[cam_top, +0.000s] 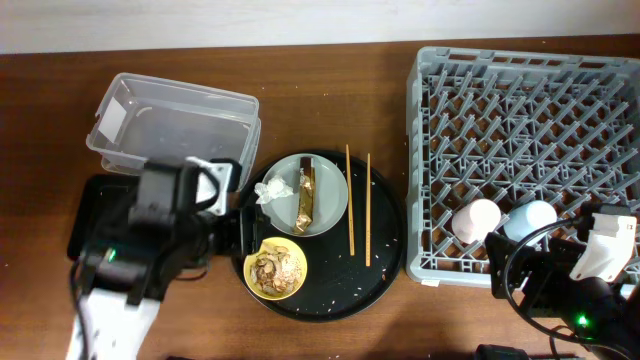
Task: Sort waste into correct bins and load items into the dishwasher rack
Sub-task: 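Grasp the yellow bowl rim with the left gripper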
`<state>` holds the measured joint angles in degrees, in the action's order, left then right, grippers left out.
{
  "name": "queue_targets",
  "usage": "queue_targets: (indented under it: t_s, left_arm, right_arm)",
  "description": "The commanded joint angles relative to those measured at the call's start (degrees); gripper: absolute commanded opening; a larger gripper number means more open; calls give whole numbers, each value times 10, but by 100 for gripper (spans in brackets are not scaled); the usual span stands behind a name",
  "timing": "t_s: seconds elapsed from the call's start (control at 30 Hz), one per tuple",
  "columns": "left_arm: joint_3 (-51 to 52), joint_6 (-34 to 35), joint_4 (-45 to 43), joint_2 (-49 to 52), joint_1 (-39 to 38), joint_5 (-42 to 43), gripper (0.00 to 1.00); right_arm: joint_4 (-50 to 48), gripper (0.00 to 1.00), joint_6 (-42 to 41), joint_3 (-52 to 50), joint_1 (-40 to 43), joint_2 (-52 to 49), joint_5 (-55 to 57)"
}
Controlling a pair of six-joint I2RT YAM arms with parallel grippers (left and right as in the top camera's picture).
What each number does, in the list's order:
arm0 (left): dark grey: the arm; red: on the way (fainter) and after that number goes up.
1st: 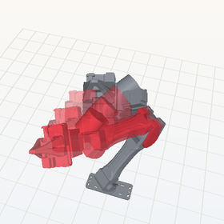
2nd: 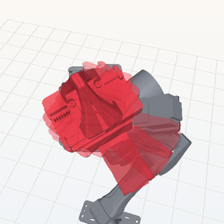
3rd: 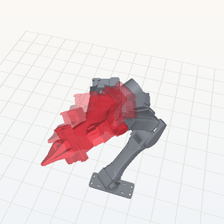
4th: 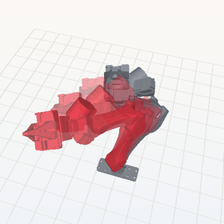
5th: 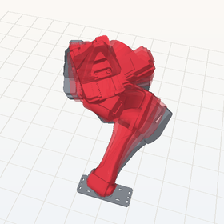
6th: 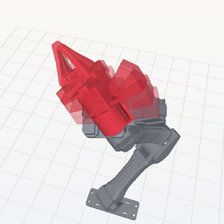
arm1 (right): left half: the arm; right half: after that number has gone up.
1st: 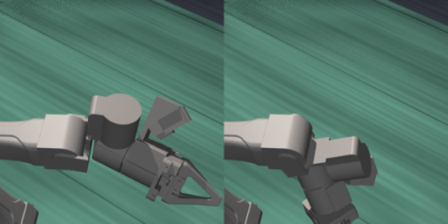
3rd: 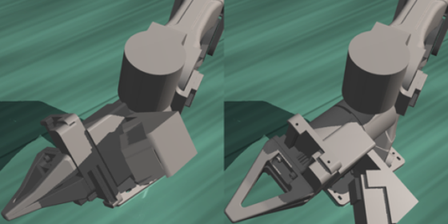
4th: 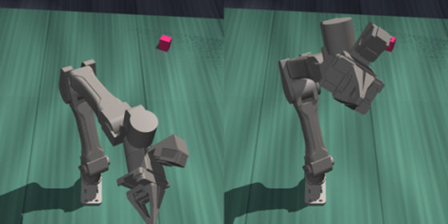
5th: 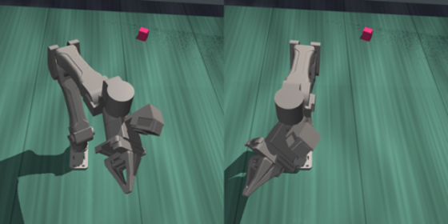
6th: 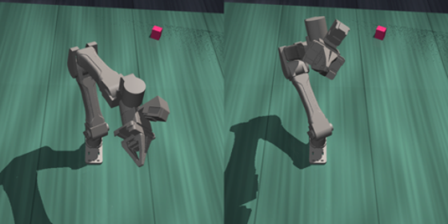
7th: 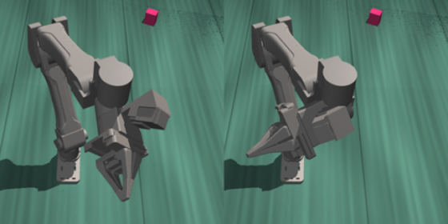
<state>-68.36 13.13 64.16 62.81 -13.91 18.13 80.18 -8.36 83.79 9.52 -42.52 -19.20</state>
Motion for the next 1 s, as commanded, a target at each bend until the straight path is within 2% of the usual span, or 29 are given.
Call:
queue_targets:
  t_s: [0.0,0.07,0.13,0.2,0.23,0.3,0.33,0.47,0.5,0.57,0.63,0.7,0.8,0.83,0.9,0.93,0.97]
  left_arm:
    - [6,1,12,59,-38,-9,65]
    - [19,11,10,87,-83,-51,63]
    - [41,58,1,110,-135,-99,63]
    - [78,90,-35,133,-183,-111,63]
    - [111,130,-72,153,-215,-129,61]
    - [143,145,-129,181,-243,-134,52]
    - [153,145,-155,197,-256,-135,44]
    - [156,149,-198,270,-289,-163,39]
    - [156,156,-198,285,-294,-167,33]
    - [156,160,-201,306,-300,-167,12]
    - [156,164,-203,311,-300,-169,4]
    - [156,167,-202,311,-299,-172,0]
    - [157,168,-198,311,-300,-178,2]
    - [160,168,-198,312,-300,-179,15]
    - [164,168,-202,319,-304,-180,19]
    - [165,168,-202,326,-309,-180,18]
    - [165,168,-202,330,-312,-180,3]
  right_arm:
    - [0,98,6,3,-6,-2,-3]
    - [0,98,6,3,-6,-2,-3]
    - [0,98,6,3,-6,-2,-3]
    - [0,98,6,3,-6,-2,-3]
    - [0,98,6,3,-6,-2,-3]
    - [0,98,6,3,-6,-2,-3]
    - [0,98,6,3,-6,-2,-3]
    - [0,98,6,3,-6,-2,-3]
    - [0,98,6,3,-6,-2,-3]
    - [0,98,6,3,-6,-2,-3]
    - [0,98,6,3,-6,-2,-3]
    - [0,98,6,3,-6,-2,-3]
    - [0,98,6,3,-6,-2,-3]
    - [0,98,6,3,-6,-2,-3]
    - [0,98,6,3,-6,-2,-3]
    - [0,98,6,3,-6,-2,-3]
    - [0,98,6,3,-6,-2,-3]
